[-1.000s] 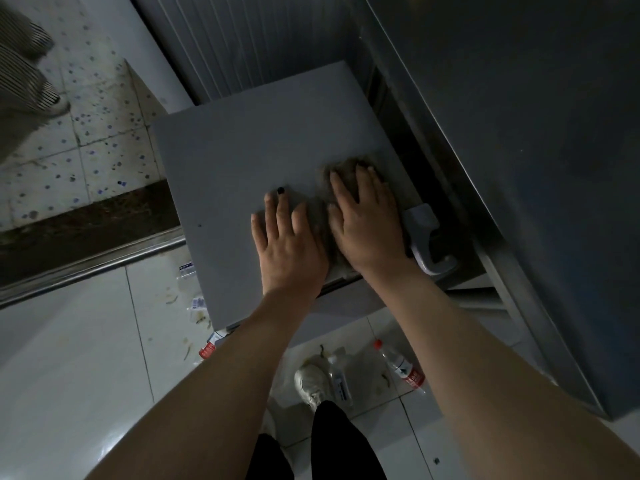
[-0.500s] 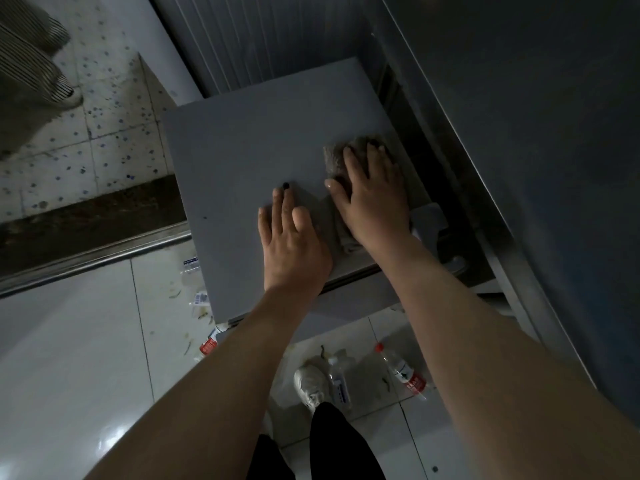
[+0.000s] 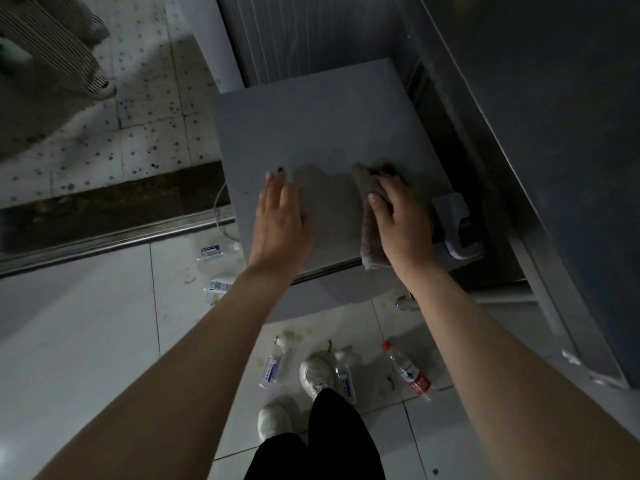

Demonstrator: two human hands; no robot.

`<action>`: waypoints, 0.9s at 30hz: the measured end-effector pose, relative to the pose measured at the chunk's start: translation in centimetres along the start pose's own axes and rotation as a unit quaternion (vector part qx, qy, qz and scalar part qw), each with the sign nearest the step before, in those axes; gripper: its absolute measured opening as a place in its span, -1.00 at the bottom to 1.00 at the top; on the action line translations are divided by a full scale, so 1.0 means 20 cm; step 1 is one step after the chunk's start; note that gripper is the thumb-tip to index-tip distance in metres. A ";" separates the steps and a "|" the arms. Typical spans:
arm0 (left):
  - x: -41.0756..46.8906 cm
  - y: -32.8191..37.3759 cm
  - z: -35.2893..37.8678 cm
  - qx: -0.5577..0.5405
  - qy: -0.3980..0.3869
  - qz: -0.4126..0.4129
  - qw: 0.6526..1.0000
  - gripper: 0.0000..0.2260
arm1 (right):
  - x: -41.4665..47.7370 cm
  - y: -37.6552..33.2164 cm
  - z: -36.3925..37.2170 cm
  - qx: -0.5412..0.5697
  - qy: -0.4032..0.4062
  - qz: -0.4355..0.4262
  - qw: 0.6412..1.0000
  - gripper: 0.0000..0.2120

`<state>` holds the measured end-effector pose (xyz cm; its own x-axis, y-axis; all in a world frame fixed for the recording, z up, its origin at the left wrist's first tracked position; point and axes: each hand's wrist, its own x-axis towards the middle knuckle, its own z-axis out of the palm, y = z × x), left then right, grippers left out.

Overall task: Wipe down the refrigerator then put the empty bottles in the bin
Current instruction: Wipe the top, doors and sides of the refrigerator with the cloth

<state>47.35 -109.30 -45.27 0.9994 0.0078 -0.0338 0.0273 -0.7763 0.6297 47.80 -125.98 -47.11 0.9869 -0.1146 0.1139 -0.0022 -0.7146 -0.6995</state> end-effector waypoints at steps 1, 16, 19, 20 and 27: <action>-0.04 -0.04 -0.04 0.004 0.010 -0.014 1.000 -0.58 | -0.04 -0.04 0.00 0.016 -0.020 0.002 1.000 -0.64; -0.53 -0.30 -0.07 -0.306 -0.042 -0.183 0.933 -0.53 | -0.62 -0.43 0.45 -0.148 0.002 -0.090 0.985 -0.58; -0.54 -0.30 -0.03 -0.397 -0.018 -0.230 0.888 -0.41 | -0.62 -0.42 0.47 -0.190 0.028 -0.090 0.977 -0.56; -0.55 -0.30 -0.02 -0.378 -0.016 -0.236 0.895 -0.44 | -0.62 -0.41 0.47 -0.196 0.030 -0.092 0.976 -0.56; -0.56 -0.33 -0.01 -0.215 -0.016 -0.182 0.959 -0.61 | -0.58 -0.30 0.43 -0.219 0.063 -0.103 0.968 -0.60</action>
<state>35.97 -104.09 -48.99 0.9211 0.2033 -0.3321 0.3874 -0.3937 0.8336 37.65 -114.53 -50.30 0.9461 -0.0021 0.3239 0.0973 -0.9520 -0.2902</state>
